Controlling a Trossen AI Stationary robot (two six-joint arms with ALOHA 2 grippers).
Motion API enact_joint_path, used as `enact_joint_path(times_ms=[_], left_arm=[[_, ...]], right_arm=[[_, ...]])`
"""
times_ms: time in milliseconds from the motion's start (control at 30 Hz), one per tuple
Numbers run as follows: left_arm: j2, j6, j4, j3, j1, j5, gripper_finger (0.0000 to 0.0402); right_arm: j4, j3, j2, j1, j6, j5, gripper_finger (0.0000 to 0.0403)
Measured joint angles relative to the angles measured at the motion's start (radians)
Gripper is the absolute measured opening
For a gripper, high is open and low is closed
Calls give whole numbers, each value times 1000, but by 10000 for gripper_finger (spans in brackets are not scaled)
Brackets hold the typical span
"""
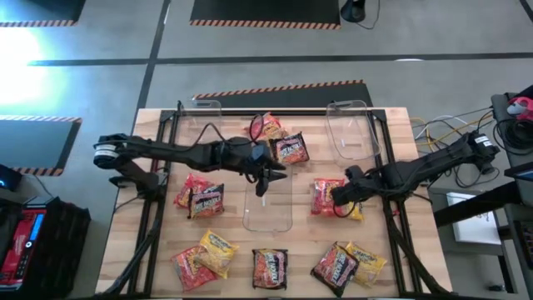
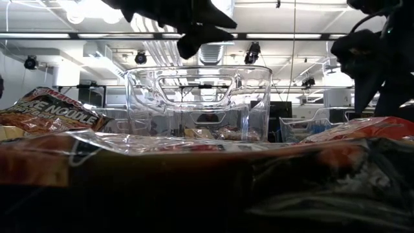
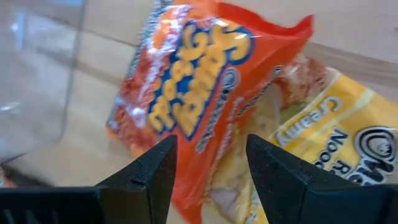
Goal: Sort Maruchan noodles
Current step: Put the black noodle pack into the top right transparent bin
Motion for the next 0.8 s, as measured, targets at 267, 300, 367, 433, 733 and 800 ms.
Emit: enact_joint_path(times_ms=[267, 300, 367, 433, 733, 800], left_arm=[[96, 45, 147, 0, 5, 0, 116], [105, 45, 166, 0, 5, 1, 116], [120, 48, 178, 0, 5, 1, 116], [141, 49, 174, 16, 5, 1, 116], [249, 136, 40, 181, 2, 2, 116], [280, 166, -13, 234, 2, 2, 116]], right_arm=[[145, -53, 9, 0, 13, 39, 183], [153, -55, 12, 0, 12, 39, 183], [152, -59, 19, 0, 13, 40, 183], [153, -66, 22, 0, 13, 39, 183], [209, -75, 45, -2, -2, 85, 183], [228, -75, 57, -2, -7, 89, 183]])
